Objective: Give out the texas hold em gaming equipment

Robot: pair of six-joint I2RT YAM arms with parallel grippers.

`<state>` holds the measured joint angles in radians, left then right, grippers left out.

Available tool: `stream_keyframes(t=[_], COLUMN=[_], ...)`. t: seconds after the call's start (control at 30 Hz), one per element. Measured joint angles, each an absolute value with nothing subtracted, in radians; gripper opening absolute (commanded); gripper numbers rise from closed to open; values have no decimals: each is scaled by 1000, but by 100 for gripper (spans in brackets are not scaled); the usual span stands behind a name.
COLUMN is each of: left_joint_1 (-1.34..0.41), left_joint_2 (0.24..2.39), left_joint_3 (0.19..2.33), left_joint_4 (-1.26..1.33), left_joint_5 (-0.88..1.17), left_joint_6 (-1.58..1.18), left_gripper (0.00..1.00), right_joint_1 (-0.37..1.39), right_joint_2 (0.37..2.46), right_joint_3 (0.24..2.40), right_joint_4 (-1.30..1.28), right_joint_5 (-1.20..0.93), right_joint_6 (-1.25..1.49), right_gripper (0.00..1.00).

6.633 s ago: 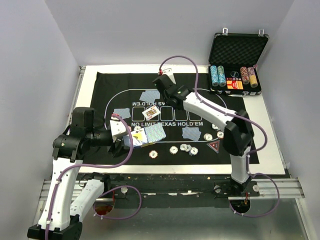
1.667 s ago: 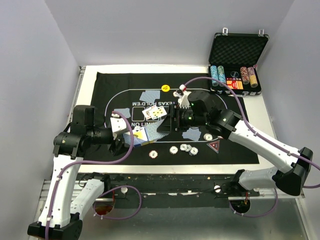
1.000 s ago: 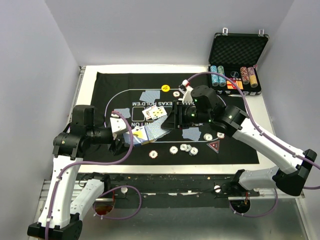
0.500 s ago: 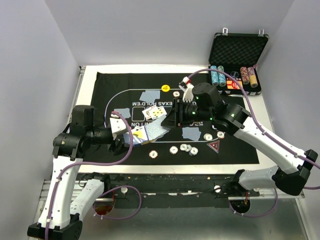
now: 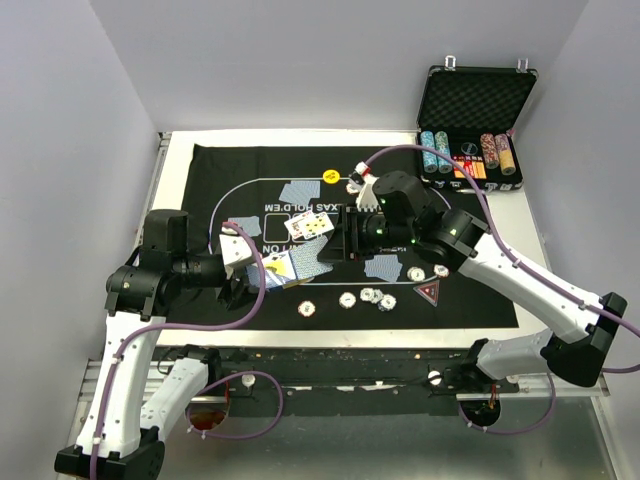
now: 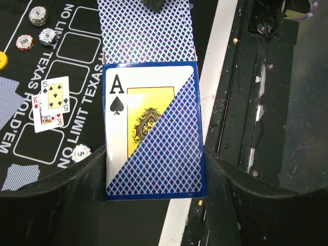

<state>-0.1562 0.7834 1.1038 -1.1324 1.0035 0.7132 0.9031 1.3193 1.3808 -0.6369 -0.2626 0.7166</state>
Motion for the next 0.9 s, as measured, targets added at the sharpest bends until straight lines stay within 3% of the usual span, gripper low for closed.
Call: stream_keyframes(t=[0.67,0.73,0.9], left_joint_1=[-156,-156,-156], left_joint_2=[784,784,784], left_joint_3=[1104,1104,1104], left_joint_4=[-1128,-1127,-1127], left_joint_5=[1003,1004,1004], left_joint_6=[706,706,706], left_gripper=[20,20,20], right_joint_1=[904,904,904], right_joint_2=[1299,1291,1278], right_joint_3=[1368,1369,1388], right_joint_4=[-660,-673,-697], right_joint_5=[-200,-185,-167], right_joint_6=[716,713,707], right_gripper=[42,39,21])
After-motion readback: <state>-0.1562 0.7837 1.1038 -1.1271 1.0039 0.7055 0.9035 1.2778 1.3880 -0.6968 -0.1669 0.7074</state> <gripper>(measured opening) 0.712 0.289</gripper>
